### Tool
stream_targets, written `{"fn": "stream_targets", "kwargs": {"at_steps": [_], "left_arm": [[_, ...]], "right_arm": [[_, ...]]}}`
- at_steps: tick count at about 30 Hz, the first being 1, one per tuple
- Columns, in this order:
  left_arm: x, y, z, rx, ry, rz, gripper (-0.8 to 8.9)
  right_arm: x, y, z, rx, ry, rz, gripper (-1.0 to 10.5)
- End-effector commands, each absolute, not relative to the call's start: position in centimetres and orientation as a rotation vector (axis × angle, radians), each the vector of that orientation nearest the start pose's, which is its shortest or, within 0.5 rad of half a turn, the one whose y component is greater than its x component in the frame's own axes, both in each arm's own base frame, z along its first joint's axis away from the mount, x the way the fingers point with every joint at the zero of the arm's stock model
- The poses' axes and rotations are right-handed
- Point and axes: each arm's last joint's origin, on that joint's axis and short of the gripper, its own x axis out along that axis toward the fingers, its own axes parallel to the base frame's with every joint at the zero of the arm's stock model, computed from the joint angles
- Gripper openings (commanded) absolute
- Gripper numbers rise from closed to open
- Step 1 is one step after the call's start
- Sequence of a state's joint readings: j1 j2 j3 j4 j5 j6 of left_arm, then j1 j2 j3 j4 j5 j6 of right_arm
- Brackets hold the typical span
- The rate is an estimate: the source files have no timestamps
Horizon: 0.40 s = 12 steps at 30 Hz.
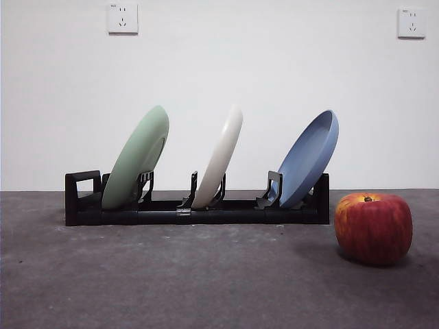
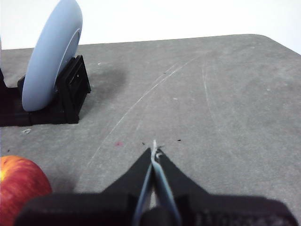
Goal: Take the green plate from the plate rack,put the plate on the table,take the apple from the table,put the apple in the plate
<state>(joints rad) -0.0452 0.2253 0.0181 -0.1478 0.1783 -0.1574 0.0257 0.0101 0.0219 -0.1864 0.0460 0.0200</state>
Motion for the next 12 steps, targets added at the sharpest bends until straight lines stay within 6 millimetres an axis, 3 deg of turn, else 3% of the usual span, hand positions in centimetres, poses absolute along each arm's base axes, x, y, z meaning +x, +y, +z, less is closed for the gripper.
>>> {"fn": "stream_targets", "kwargs": {"at_steps": [1, 12], "left_arm": [[10.52, -1.02, 13.68, -0.174, 0.357, -0.201, -0.04], [10.76, -1.05, 14.64, -0.216, 0.274, -0.211, -0.04]], "right_arm": [[9.58, 0.13, 14.98, 0.057, 0.180, -0.019, 0.0], [9.57, 0.13, 15.11, 0.345, 0.171, -0.045, 0.0]]}}
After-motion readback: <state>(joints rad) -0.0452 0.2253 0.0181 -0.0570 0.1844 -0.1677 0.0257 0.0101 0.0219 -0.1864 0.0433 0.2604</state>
